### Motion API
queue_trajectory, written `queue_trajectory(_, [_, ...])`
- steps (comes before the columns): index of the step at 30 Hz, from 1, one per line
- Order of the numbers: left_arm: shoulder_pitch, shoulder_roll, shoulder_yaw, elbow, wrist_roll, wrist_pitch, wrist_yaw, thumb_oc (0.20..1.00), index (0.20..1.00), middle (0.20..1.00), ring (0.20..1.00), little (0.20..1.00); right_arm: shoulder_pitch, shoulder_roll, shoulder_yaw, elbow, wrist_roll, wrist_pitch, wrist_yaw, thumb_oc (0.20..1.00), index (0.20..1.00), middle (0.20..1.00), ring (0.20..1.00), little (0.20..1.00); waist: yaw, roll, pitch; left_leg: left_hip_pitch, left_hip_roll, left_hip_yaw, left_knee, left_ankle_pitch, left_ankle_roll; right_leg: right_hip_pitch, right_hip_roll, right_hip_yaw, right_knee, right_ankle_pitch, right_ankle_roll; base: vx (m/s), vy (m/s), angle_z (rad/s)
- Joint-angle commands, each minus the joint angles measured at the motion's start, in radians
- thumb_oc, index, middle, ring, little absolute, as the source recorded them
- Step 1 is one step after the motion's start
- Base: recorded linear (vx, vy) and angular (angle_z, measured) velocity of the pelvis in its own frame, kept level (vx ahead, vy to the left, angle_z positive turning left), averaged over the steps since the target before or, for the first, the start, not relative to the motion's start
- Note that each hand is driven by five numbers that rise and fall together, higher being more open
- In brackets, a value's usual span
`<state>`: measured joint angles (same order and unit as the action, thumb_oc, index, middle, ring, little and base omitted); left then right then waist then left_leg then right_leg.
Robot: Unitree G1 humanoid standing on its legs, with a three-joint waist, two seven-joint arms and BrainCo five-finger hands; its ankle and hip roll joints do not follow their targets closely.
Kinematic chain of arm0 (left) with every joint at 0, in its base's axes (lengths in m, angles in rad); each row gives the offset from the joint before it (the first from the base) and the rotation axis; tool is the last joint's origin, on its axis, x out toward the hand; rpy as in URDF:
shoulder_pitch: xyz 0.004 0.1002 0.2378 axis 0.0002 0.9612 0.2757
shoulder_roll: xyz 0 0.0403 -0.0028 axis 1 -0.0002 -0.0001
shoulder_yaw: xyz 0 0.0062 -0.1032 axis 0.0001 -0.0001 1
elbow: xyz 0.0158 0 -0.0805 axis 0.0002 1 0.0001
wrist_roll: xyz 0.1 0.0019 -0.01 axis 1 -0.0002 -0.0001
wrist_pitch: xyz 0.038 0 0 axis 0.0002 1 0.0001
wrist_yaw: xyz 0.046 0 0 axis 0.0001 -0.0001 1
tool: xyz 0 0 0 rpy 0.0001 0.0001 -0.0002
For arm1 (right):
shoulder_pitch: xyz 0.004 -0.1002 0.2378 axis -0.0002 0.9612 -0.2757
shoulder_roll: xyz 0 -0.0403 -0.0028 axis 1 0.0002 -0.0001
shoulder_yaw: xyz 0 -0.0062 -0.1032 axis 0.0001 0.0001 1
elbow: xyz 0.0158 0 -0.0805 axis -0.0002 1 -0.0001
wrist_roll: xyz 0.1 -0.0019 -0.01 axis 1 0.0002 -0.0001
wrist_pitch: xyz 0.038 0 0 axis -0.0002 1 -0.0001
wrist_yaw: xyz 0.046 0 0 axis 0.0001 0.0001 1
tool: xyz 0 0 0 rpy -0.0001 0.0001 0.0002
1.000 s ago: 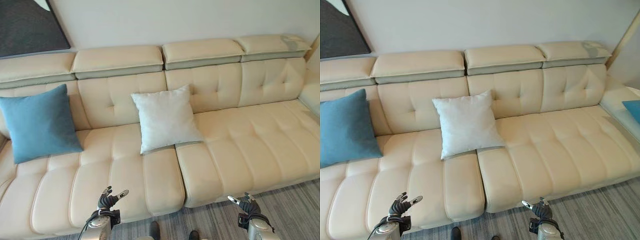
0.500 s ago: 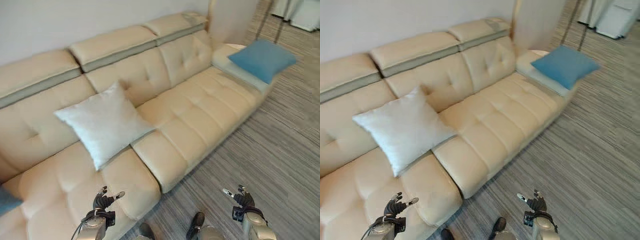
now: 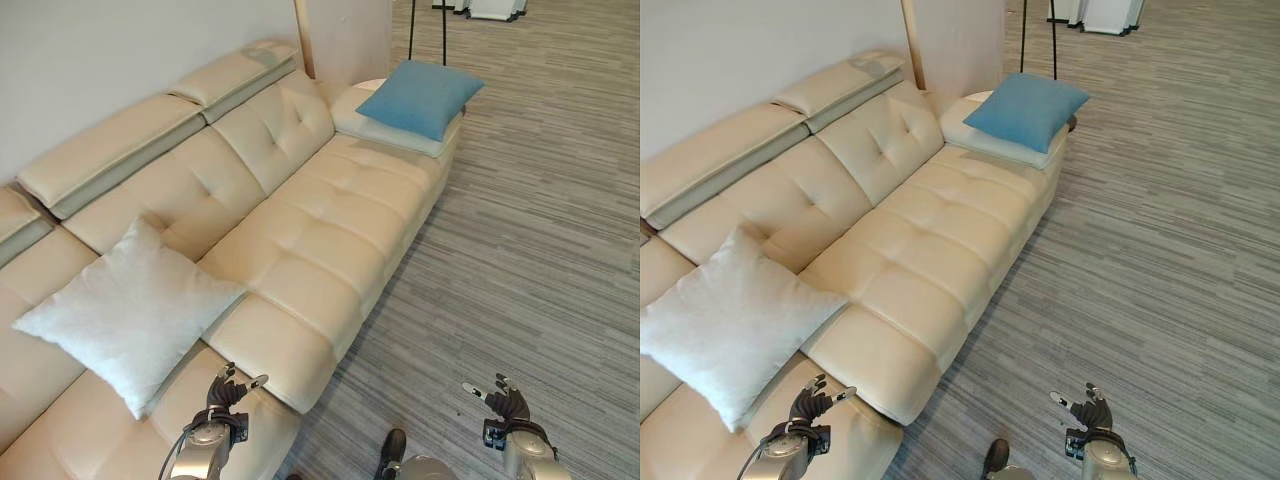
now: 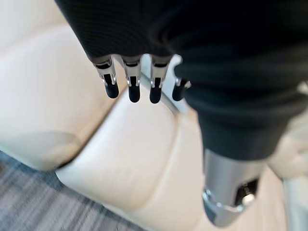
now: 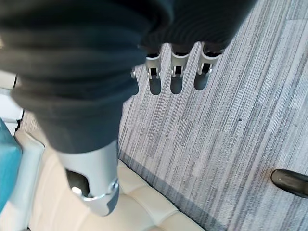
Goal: Pick up all the scattered cushions and arrange them neatly on the sofa.
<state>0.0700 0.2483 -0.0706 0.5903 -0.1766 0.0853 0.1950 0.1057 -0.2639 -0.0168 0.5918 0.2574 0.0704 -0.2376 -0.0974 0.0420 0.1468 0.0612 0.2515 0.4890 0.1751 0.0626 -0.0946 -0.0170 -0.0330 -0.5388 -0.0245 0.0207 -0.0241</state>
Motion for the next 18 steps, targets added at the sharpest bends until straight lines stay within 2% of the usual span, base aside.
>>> queue_trajectory(1, [-0.01,0.033,-0.022,-0.086,-0.028,-0.047,0.016,1.0,1.0,1.0,1.0,1.0,-0.053,-0.042,-0.005,-0.063,0.016,-0.043,-0.012,1.0,1.0,1.0,1.0,1.0,0.068,-0.024,0.047,-0.062,-0.191,-0.251,0.098,-0.146,0.029,0.096,-0.033,0.146,-0.024,-0.126,0.078,0.1,-0.118,-1.22])
queue_trajectory(3, [0.012,0.025,-0.011,-0.101,-0.042,-0.05,0.022,1.0,1.0,1.0,1.0,1.0,-0.053,-0.05,0.006,-0.056,0.008,-0.039,0.007,1.0,1.0,1.0,1.0,1.0,0.104,-0.032,0.047,-0.103,-0.261,-0.386,0.034,-0.173,0.066,0.085,-0.021,0.227,-0.036,-0.113,0.082,0.11,-0.113,-1.74])
queue_trajectory(4, [0.012,0.025,-0.011,-0.101,-0.042,-0.05,0.022,1.0,1.0,1.0,1.0,1.0,-0.053,-0.049,0.006,-0.056,0.008,-0.039,0.007,1.0,1.0,1.0,1.0,1.0,0.103,-0.033,0.044,-0.106,-0.262,-0.386,0.033,-0.171,0.066,0.082,-0.022,0.226,-0.037,-0.112,0.082,0.11,-0.092,-1.39])
queue_trajectory(5, [0.018,0.021,-0.009,-0.095,-0.044,-0.05,0.026,1.0,1.0,1.0,1.0,1.0,-0.052,-0.05,0.009,-0.05,0.003,-0.038,0.006,1.0,1.0,1.0,1.0,1.0,0.115,-0.034,0.042,-0.121,-0.281,-0.431,0.01,-0.169,0.067,0.084,-0.017,0.248,-0.041,-0.114,0.084,0.13,-0.061,-1.27])
queue_trajectory(7, [0.031,0.015,-0.006,-0.096,-0.051,-0.049,0.032,1.0,1.0,1.0,1.0,1.0,-0.055,-0.06,0.016,-0.04,-0.009,-0.036,0.008,1.0,1.0,1.0,1.0,1.0,0.135,-0.028,0.043,-0.155,-0.318,-0.519,-0.071,-0.114,0.058,0.096,-0.002,0.284,-0.036,-0.122,0.083,0.2,-0.078,-0.94])
queue_trajectory(8, [0.034,0.015,-0.005,-0.095,-0.054,-0.048,0.032,1.0,1.0,1.0,1.0,1.0,-0.057,-0.063,0.02,-0.038,-0.012,-0.035,0.01,1.0,1.0,1.0,1.0,1.0,0.141,-0.024,0.044,-0.159,-0.324,-0.539,-0.103,-0.09,0.056,0.101,0.007,0.298,-0.033,-0.128,0.079,0.19,-0.061,-0.67])
queue_trajectory(9, [0.037,0.016,-0.009,-0.095,-0.054,-0.048,0.035,1.0,1.0,1.0,1.0,1.0,-0.057,-0.068,0.021,-0.036,-0.013,-0.037,0.009,1.0,1.0,1.0,1.0,1.0,0.146,-0.016,0.047,-0.176,-0.326,-0.565,-0.157,-0.04,0.052,0.104,0.018,0.308,-0.03,-0.131,0.074,0.21,-0.05,-0.7])
queue_trajectory(10, [0.031,0.013,-0.013,-0.083,-0.054,-0.043,0.038,1.0,1.0,1.0,1.0,1.0,-0.054,-0.074,0.022,-0.037,-0.016,-0.037,0.006,1.0,1.0,1.0,1.0,1.0,0.147,-0.002,0.06,-0.212,-0.334,-0.573,-0.209,0.005,0.038,0.115,0.033,0.317,-0.015,-0.148,0.064,0.23,-0.047,-0.61])
queue_trajectory(11, [0.029,0.014,-0.014,-0.079,-0.052,-0.042,0.041,1.0,1.0,1.0,1.0,1.0,-0.052,-0.075,0.021,-0.038,-0.014,-0.037,0.005,1.0,1.0,1.0,1.0,1.0,0.147,0.005,0.065,-0.22,-0.341,-0.571,-0.247,0.027,0.032,0.123,0.043,0.325,-0.014,-0.156,0.06,0.44,0.003,-0.31])
queue_trajectory(12, [0.026,0.012,-0.012,-0.071,-0.054,-0.041,0.048,1.0,1.0,1.0,1.0,1.0,-0.058,-0.071,0.027,-0.037,-0.011,-0.038,0.004,1.0,1.0,1.0,1.0,1.0,0.149,0.015,0.066,-0.263,-0.361,-0.576,-0.262,0.05,0.02,0.16,0.071,0.369,-0.028,-0.173,0.052,0.47,0.044,-0.15])
queue_trajectory(13, [0.029,0.012,-0.007,-0.074,-0.057,-0.043,0.05,1.0,1.0,1.0,1.0,1.0,-0.062,-0.069,0.03,-0.039,-0.012,-0.038,0.006,1.0,1.0,1.0,1.0,1.0,0.151,0.015,0.061,-0.265,-0.364,-0.58,-0.262,0.059,0.017,0.178,0.077,0.387,-0.036,-0.179,0.052,0.66,0.12,-0.44])
queue_trajectory(14, [0.044,0.012,0.002,-0.078,-0.067,-0.044,0.053,1.0,1.0,1.0,1.0,1.0,-0.071,-0.065,0.039,-0.043,-0.017,-0.033,0.012,1.0,1.0,1.0,1.0,1.0,0.159,0.013,0.051,-0.255,-0.357,-0.568,-0.262,0.066,0.031,0.212,0.078,0.426,-0.047,-0.197,0.057,0.39,0.093,-0.73])
queue_trajectory(16, [0.043,0.01,0.001,-0.076,-0.068,-0.043,0.056,1.0,1.0,1.0,1.0,1.0,-0.065,-0.06,0.039,-0.047,-0.02,-0.036,0.014,1.0,1.0,1.0,1.0,1.0,0.152,0.006,0.045,-0.247,-0.353,-0.552,-0.262,0.079,0.034,0.235,0.068,0.422,-0.059,-0.202,0.061,0.44,0.111,-0.95])
queue_trajectory(17, [0.039,0.017,0.0,-0.066,-0.068,-0.045,0.057,1.0,1.0,1.0,1.0,1.0,-0.072,-0.051,0.043,-0.04,-0.017,-0.035,0.018,1.0,1.0,1.0,1.0,1.0,0.155,-0.016,0.024,-0.233,-0.355,-0.537,-0.262,0.07,0.053,0.246,0.042,0.435,-0.052,-0.224,0.069,0.46,0.115,-0.71])
queue_trajectory(18, [0.039,0.017,0.0,-0.066,-0.068,-0.045,0.057,1.0,1.0,1.0,1.0,1.0,-0.072,-0.051,0.043,-0.04,-0.017,-0.035,0.018,1.0,1.0,1.0,1.0,1.0,0.155,-0.017,0.024,-0.233,-0.355,-0.536,-0.262,0.07,0.053,0.246,0.042,0.435,-0.051,-0.224,0.069,0.62,0.171,-0.37])
